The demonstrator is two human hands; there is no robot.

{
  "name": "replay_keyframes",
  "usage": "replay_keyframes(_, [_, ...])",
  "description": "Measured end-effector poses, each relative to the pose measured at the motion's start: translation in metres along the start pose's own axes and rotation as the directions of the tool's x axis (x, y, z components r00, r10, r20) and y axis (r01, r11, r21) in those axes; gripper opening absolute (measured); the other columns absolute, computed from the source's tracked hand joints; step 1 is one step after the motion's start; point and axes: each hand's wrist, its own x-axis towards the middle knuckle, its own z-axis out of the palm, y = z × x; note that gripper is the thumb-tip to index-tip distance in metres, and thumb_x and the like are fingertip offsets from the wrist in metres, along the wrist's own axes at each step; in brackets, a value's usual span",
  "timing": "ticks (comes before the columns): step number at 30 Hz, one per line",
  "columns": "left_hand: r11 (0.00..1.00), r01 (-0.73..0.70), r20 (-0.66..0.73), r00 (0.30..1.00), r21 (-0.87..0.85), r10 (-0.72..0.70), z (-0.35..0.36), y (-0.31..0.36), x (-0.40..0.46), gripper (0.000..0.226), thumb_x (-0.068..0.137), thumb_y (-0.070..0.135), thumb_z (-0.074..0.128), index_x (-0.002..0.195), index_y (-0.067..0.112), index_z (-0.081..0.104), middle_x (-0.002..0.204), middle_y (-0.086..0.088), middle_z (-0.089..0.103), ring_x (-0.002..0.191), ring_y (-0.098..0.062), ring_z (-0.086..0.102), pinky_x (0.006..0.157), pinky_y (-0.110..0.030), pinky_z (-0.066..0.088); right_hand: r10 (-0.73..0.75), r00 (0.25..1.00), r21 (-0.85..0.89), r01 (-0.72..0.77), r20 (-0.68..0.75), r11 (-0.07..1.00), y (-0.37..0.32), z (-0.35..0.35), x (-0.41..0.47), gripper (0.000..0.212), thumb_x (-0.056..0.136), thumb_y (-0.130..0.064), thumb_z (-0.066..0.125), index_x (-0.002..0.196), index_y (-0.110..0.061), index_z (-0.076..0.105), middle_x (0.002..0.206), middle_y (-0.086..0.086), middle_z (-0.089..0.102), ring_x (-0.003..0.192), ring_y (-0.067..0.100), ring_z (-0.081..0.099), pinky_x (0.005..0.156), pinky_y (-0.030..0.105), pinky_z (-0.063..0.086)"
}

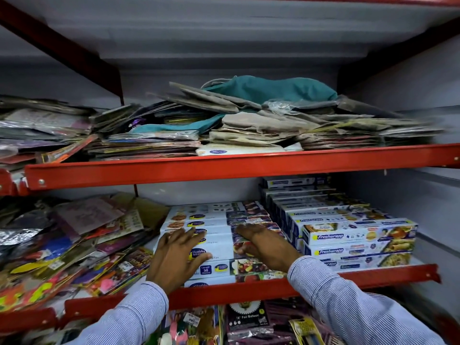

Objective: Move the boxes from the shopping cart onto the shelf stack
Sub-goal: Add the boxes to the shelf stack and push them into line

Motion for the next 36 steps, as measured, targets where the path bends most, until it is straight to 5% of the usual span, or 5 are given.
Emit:
replay_keyframes(7, [0.994, 0.048, -0.008, 0.999, 0.093, -0.048, -0.001, 0.003, -0.009, 0.079, 0.086, 0.083, 0.022, 0.144, 0.035, 0.044, 0.152, -0.004, 0.048, 0.141, -0.032, 0.041, 0.113, -0.064, 0.029, 0.268, 0.913, 0.101, -0.249, -0.308, 0.963, 0.013, 0.009, -0.018, 0.079, 0.089, -0.071, 0.03, 0.15, -0.02, 0.025, 0.159, 0.004, 0.029, 0.146, 0.023, 0.027, 0.12, 0.044, 0.026])
replay_keyframes(15, [0.994, 0.018, 0.001, 1.0, 0.104, -0.018, -0.002, 0.001, -0.006, 0.084, 0.084, 0.084, 0.01, 0.147, 0.036, 0.037, 0.154, -0.002, 0.044, 0.139, -0.031, 0.043, 0.111, -0.06, 0.034, 0.357, 0.899, 0.244, -0.298, -0.254, 0.923, 0.021, 0.015, -0.014, 0.085, 0.087, -0.075, 0.031, 0.146, -0.014, 0.033, 0.147, 0.01, 0.05, 0.125, 0.027, 0.055, 0.101, 0.041, 0.048])
replay_keyframes(22, [0.993, 0.014, 0.009, 1.0, 0.117, -0.015, -0.001, -0.002, -0.007, 0.085, 0.083, 0.084, 0.007, 0.148, 0.036, 0.036, 0.154, -0.002, 0.045, 0.14, -0.031, 0.042, 0.112, -0.06, 0.032, 0.331, 0.912, 0.23, -0.278, -0.242, 0.933, 0.019, 0.015, -0.014, 0.08, 0.09, -0.07, 0.032, 0.143, -0.011, 0.037, 0.146, 0.012, 0.05, 0.129, 0.027, 0.051, 0.104, 0.04, 0.046])
replay_keyframes(28, [0.985, -0.05, -0.072, 0.995, 0.165, 0.063, 0.004, -0.002, -0.009, 0.076, 0.093, 0.074, 0.025, 0.153, 0.029, 0.026, 0.159, -0.011, 0.035, 0.146, -0.037, 0.031, 0.113, -0.068, 0.021, 0.133, 0.872, -0.153, -0.228, -0.47, 0.962, 0.001, 0.028, -0.018, 0.062, 0.1, -0.054, 0.022, 0.152, -0.02, 0.021, 0.164, 0.003, 0.011, 0.152, 0.021, -0.003, 0.122, 0.05, 0.008])
replay_keyframes(36, [0.972, -0.094, -0.072, 0.991, 0.216, 0.112, 0.018, 0.01, -0.01, 0.065, 0.101, 0.052, 0.026, 0.156, 0.022, 0.011, 0.165, -0.016, 0.011, 0.151, -0.041, 0.004, 0.113, -0.072, 0.018, -0.014, 0.956, -0.384, -0.104, -0.293, 0.917, -0.016, 0.059, -0.009, 0.059, 0.102, -0.04, 0.021, 0.154, -0.015, 0.006, 0.164, 0.003, 0.005, 0.152, 0.023, -0.003, 0.119, 0.053, 0.005])
